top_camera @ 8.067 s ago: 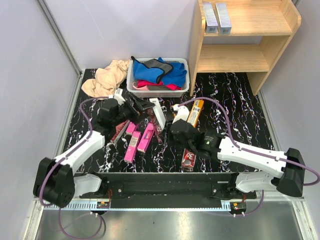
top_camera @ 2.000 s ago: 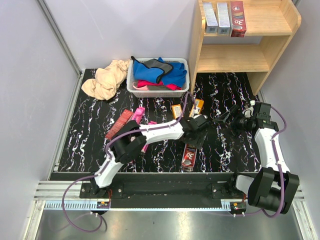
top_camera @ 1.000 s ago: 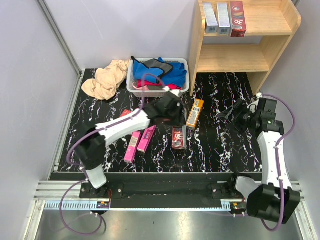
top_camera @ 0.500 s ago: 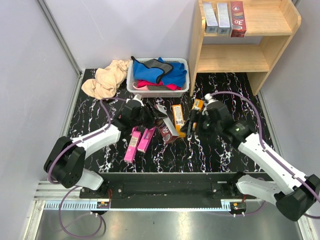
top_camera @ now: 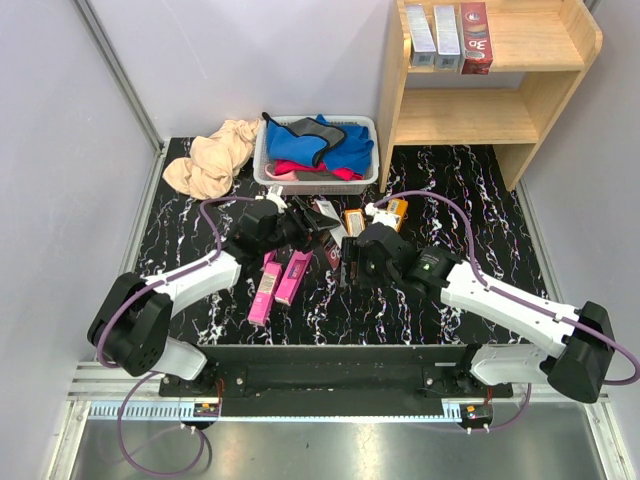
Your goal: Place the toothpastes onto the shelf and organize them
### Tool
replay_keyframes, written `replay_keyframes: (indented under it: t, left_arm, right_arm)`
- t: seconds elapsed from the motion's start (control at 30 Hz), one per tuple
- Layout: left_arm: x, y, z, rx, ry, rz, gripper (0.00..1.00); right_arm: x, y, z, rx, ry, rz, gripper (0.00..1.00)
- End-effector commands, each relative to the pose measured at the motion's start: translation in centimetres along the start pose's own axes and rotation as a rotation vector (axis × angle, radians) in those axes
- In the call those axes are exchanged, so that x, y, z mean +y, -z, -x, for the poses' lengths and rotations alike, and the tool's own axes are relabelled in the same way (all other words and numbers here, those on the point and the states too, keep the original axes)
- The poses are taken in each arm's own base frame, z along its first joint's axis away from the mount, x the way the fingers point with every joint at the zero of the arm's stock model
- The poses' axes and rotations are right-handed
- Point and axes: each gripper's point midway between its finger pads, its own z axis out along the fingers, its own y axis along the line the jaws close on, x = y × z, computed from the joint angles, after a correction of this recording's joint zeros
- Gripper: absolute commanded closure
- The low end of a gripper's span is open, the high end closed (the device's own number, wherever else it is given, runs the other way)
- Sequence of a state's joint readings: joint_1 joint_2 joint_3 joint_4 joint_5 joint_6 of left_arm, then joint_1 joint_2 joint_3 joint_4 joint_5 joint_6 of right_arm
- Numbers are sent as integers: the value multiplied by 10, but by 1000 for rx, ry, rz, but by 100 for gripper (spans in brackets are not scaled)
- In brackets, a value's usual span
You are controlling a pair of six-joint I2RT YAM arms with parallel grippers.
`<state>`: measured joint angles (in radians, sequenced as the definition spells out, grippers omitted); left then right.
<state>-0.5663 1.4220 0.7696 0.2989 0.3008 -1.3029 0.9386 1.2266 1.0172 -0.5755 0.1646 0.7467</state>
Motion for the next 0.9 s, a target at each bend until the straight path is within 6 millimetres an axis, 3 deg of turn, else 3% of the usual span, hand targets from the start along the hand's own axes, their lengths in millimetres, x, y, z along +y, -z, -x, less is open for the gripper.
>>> replay_keyframes:
  t: [0.0, 0.3, 0.47, 0.57, 0.73, 0.87]
  left_arm:
    - [-35, 6, 2, 9, -19, -139, 42]
    - [-32, 5, 1, 18, -19, -137, 42]
    - [-29, 4, 1, 18, -17, -131, 41]
    - [-29, 4, 1, 16, -17, -132, 39]
    - [-30, 6, 2, 10, -25, -128, 23]
    - [-30, 9, 5, 2, -63, -104, 4]
  right_arm:
    - [10, 3, 34, -147, -57, -11, 25]
    - [19, 20, 47, -222, -73, 68, 39]
    - [22, 22, 45, -218, -77, 91, 58]
    - [23, 23, 45, -216, -77, 98, 65]
    - [26, 25, 47, -219, -78, 106, 70]
    - [24, 29, 51, -235, -86, 99, 72]
